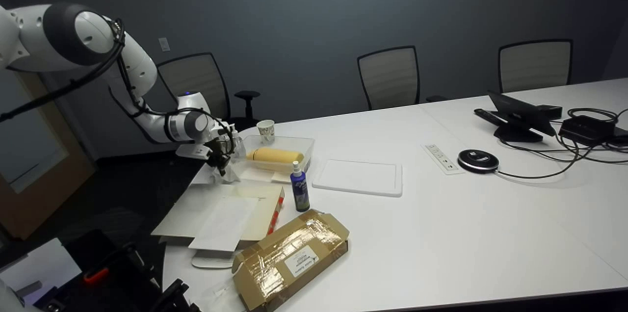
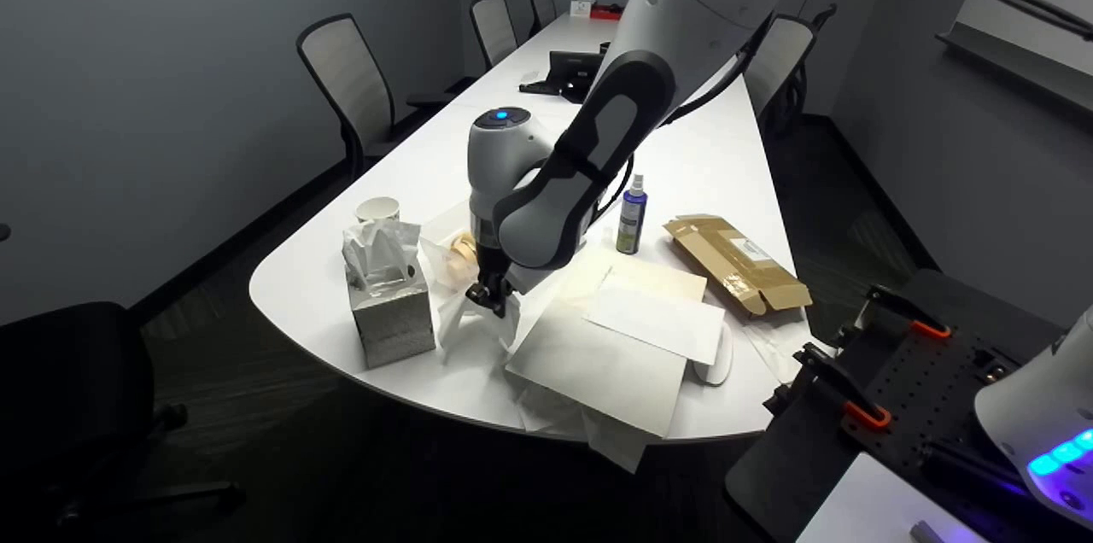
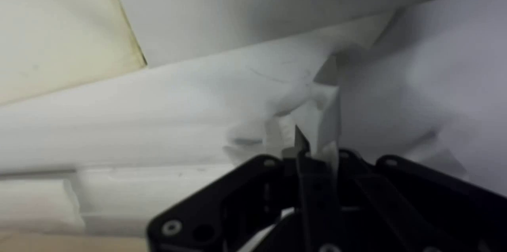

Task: Use the towel to wipe the table

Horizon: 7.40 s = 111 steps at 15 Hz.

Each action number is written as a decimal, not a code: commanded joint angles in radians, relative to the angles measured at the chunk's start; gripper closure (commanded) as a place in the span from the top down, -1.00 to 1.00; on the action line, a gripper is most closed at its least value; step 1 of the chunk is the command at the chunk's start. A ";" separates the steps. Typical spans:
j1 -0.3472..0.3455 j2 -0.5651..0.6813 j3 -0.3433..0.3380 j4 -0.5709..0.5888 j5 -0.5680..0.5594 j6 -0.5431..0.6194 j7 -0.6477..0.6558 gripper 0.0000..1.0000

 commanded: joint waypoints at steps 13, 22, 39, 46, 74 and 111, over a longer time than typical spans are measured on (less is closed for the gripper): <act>-0.124 -0.628 -0.099 -0.599 -0.045 -0.086 0.298 -0.99; -0.391 -0.912 -0.282 -0.773 -0.417 -0.181 0.400 -0.99; -0.543 -0.432 -0.227 -0.441 -0.257 0.094 0.232 -0.99; -0.532 -0.145 -0.231 -0.154 -0.075 0.096 0.136 -0.99; -0.705 0.170 -0.087 0.313 0.271 -0.339 0.063 -0.99; -0.668 0.230 -0.146 0.470 0.249 -0.474 0.180 -0.99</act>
